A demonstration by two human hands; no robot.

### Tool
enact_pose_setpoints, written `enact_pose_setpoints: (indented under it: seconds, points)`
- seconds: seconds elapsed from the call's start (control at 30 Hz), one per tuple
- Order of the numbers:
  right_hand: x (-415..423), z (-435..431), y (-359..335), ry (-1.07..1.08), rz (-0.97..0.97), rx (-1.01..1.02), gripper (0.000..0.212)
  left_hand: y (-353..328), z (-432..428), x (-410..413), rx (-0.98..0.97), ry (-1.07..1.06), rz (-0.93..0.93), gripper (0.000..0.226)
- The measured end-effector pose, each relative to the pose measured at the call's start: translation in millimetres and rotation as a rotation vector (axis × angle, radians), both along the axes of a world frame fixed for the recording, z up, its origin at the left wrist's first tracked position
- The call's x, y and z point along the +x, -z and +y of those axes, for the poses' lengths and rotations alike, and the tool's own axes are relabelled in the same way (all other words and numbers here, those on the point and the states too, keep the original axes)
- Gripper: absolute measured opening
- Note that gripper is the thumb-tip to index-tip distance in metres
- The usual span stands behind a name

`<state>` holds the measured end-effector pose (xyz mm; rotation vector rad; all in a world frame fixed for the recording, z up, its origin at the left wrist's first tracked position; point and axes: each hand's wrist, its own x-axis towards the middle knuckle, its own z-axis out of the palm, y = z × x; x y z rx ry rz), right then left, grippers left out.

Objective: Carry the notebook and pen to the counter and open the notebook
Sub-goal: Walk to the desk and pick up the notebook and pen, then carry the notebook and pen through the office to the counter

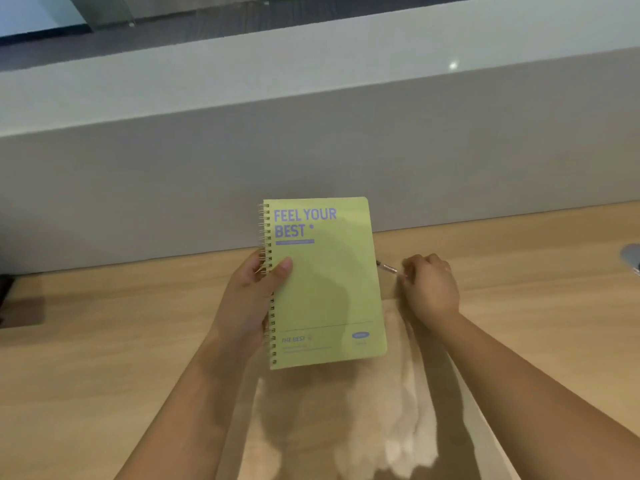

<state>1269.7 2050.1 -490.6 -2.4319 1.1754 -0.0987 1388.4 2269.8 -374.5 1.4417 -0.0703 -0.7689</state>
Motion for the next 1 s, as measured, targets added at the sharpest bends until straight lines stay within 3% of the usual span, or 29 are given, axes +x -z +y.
enact_pose_setpoints:
  seconds: [0.13, 0.2, 0.3, 0.43, 0.5, 0.67, 0.87, 1.0]
  points:
    - [0, 3, 2, -0.034, 0.062, -0.039, 0.024, 5, -1, 2, 0.012, 0.026, -0.004, 0.02]
    - [3, 4, -18, 0.141, -0.118, 0.206, 0.023, 2, -1, 2, 0.007, 0.027, -0.009, 0.017]
    - [3, 8, -76, 0.34, -0.56, 0.673, 0.017, -9, -5, 2, -0.02, 0.039, -0.008, 0.017]
    - [-20, 27, -158, 0.342, -0.91, 0.916, 0.022, -40, -17, -10, -0.088, 0.089, -0.01, 0.016]
    - [-33, 39, -183, 0.301, -0.968, 0.958, 0.022, -56, -26, -21, -0.114, 0.119, -0.01, 0.016]
    - [-83, 50, -224, 0.302, -1.014, 0.853, 0.017, -100, -52, -64, -0.195, 0.256, -0.024, 0.023]
    - [-199, 40, -267, 0.455, -1.055, 0.419, 0.003, -145, -95, -162, -0.308, 0.474, 0.018, 0.019]
    - [-304, 40, -296, 0.603, -1.182, 0.247, 0.027, -175, -127, -259, -0.359, 0.665, 0.018, 0.02]
